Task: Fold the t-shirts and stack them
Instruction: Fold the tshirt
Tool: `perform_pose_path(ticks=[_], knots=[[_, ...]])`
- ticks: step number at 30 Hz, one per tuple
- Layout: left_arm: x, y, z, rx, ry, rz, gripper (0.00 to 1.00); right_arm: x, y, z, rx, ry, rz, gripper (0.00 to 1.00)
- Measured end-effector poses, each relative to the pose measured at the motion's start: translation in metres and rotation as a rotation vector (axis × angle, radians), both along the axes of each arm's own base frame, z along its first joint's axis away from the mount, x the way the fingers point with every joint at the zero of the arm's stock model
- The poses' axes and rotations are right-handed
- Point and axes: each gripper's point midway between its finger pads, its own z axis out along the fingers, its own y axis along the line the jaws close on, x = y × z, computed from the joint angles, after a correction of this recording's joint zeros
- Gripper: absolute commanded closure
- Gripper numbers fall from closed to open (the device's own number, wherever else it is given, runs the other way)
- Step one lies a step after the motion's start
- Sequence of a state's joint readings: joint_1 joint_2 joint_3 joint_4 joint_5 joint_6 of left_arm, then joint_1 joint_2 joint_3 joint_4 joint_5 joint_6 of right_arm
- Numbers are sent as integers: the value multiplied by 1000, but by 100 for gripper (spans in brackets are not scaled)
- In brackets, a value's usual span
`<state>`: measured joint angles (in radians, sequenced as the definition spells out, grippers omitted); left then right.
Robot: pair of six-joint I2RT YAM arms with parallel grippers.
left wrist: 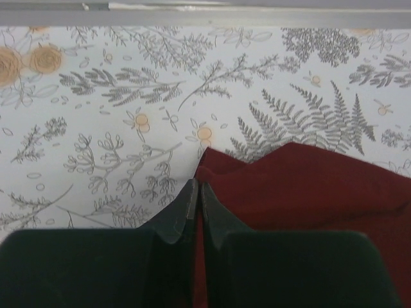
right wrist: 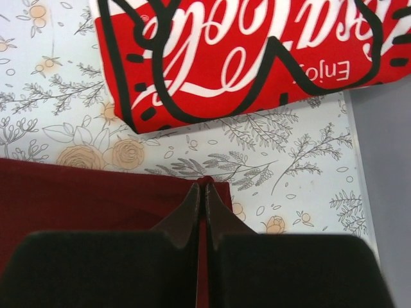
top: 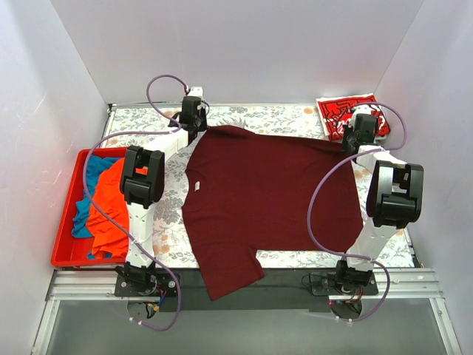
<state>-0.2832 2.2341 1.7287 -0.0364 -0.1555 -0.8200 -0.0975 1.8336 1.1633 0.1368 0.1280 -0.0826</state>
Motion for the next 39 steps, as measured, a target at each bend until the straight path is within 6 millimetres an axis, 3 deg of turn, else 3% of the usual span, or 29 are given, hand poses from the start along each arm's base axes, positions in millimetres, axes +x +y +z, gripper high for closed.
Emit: perform_pose_path(ticks=[5,15,19,23,31,39], knots=[[-26,5,0,-15,43,6,100,-3,-14,3,31,-12,-50,99],[-67,10,80,-107,-41,27,100,-30,-15,23,90,-60,-108,99],[-86,9,93,-126,-38,26,100,-41,-15,22,105,-59,-124,99],[-101,6,89,-131,-6,31,100,-52,-16,16,107,-46,-133,99],[-141,10,51,-110,132,59,100,-66,-17,10,100,-29,-151,99],[-157,5,65,-131,138,59,100,-72,-23,28,78,-71,-178,99]])
